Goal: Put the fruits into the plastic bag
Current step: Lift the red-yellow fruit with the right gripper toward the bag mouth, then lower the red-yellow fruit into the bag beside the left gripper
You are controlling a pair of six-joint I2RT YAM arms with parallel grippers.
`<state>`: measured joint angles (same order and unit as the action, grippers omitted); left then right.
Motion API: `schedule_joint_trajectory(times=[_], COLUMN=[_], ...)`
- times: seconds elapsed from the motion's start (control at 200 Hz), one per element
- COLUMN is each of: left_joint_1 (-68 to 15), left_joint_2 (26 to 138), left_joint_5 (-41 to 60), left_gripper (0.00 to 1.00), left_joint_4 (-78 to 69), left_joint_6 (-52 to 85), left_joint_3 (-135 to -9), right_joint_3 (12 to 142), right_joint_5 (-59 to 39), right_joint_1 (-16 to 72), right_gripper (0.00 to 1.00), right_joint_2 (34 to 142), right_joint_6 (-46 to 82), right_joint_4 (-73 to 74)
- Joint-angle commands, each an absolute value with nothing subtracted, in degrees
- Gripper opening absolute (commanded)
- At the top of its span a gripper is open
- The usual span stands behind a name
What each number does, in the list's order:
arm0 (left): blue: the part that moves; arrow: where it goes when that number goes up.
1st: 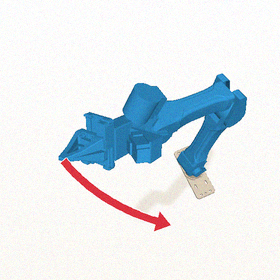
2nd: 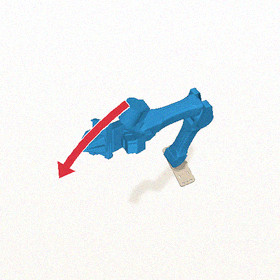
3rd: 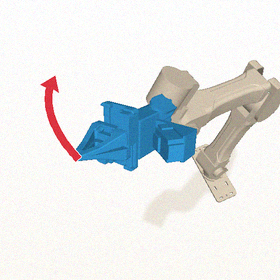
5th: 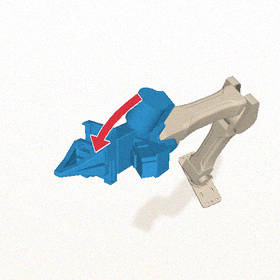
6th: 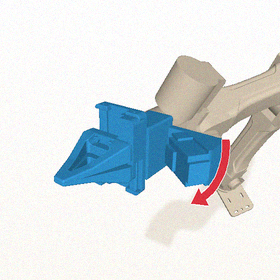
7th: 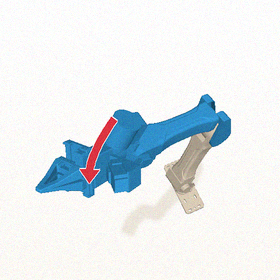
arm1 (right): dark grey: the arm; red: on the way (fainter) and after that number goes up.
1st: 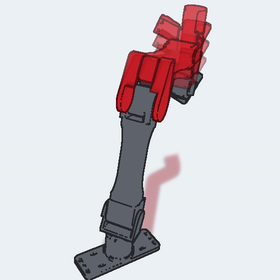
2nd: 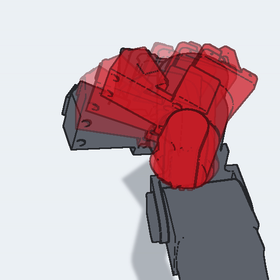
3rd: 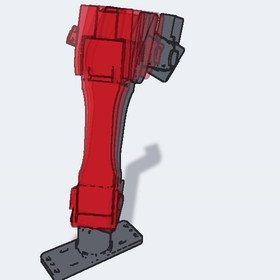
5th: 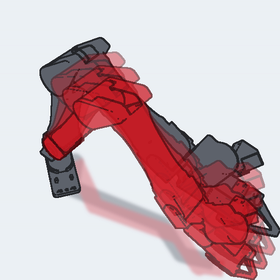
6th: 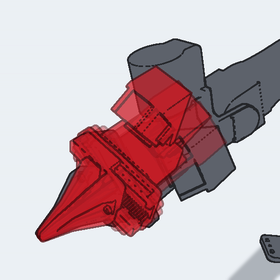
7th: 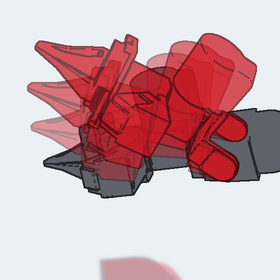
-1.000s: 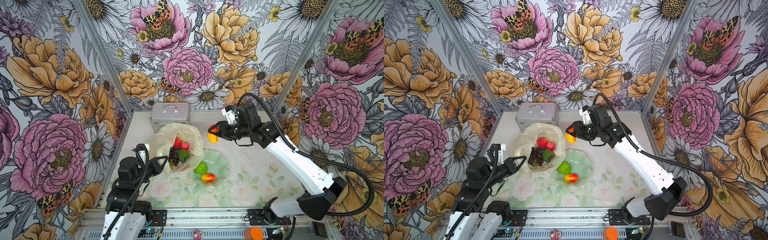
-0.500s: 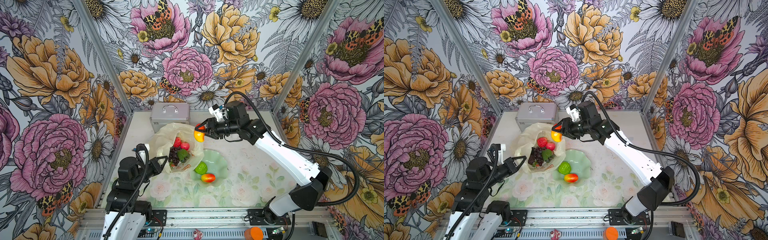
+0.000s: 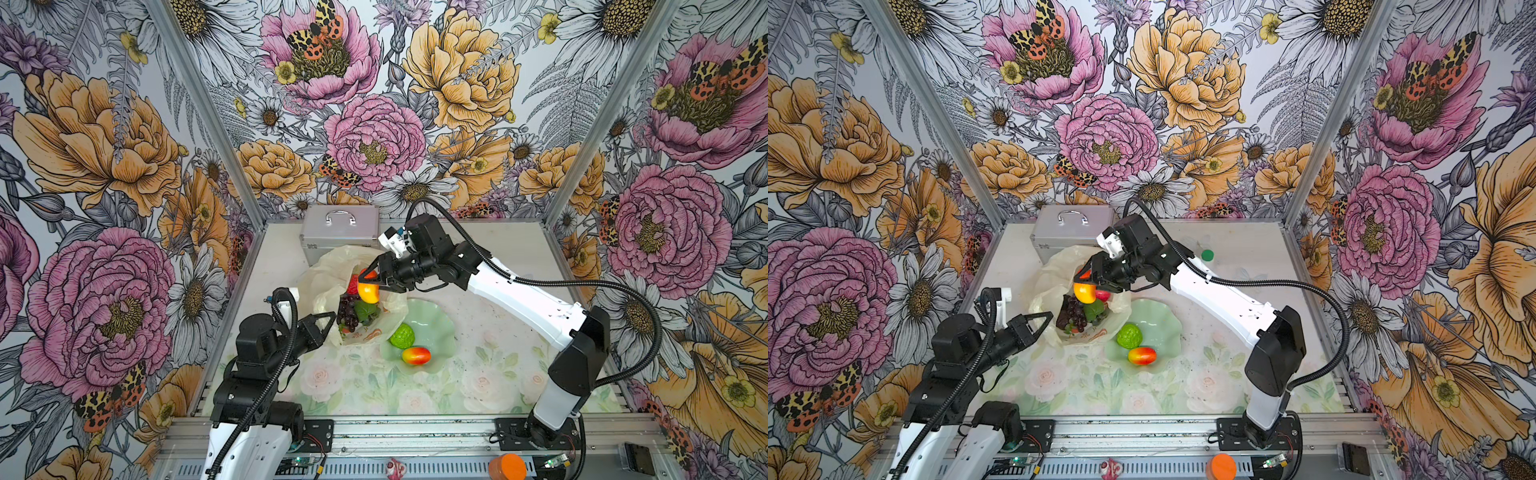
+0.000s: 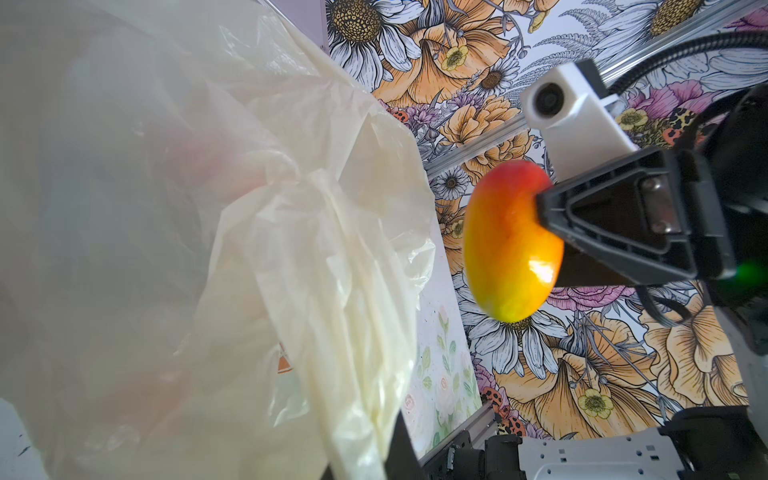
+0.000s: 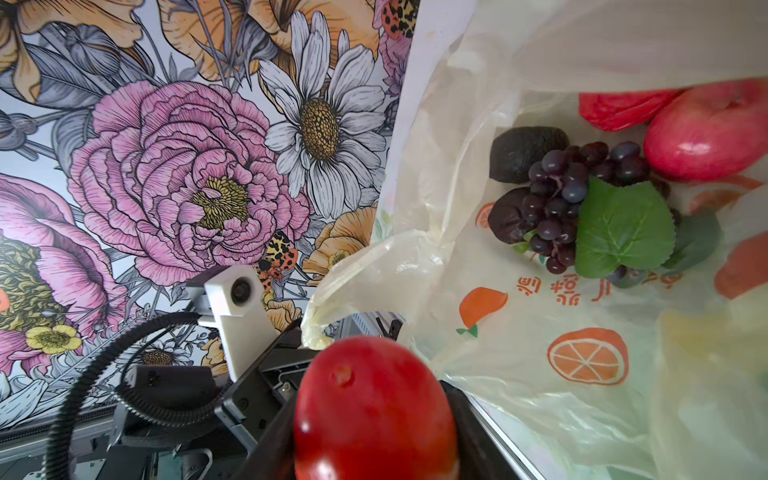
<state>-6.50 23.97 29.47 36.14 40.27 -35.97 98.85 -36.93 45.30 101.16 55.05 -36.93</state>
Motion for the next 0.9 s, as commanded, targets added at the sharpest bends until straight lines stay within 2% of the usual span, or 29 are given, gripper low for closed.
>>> schedule_joint_trajectory(times=[0.0, 0.896], left_joint_1=[-6.1, -5.6], left_joint_2=[23.1, 22.7], left_joint_5=[29.2, 29.0], left_gripper=[0.0, 0.0], left_joint_4=[36.0, 36.0], left_joint_6=[39.2, 39.2], left_joint_3=[-35.3, -35.3], right_joint_3=[100.6, 105.6], right_joint_5=[-38.0, -41.6], right_joint_1=[47.2, 48.9], right_gripper=[0.41, 0.42], right_joint_2=[103.5, 119.2], right_joint_6=[54.3, 54.7], right_joint_4=[-35.8, -32.8])
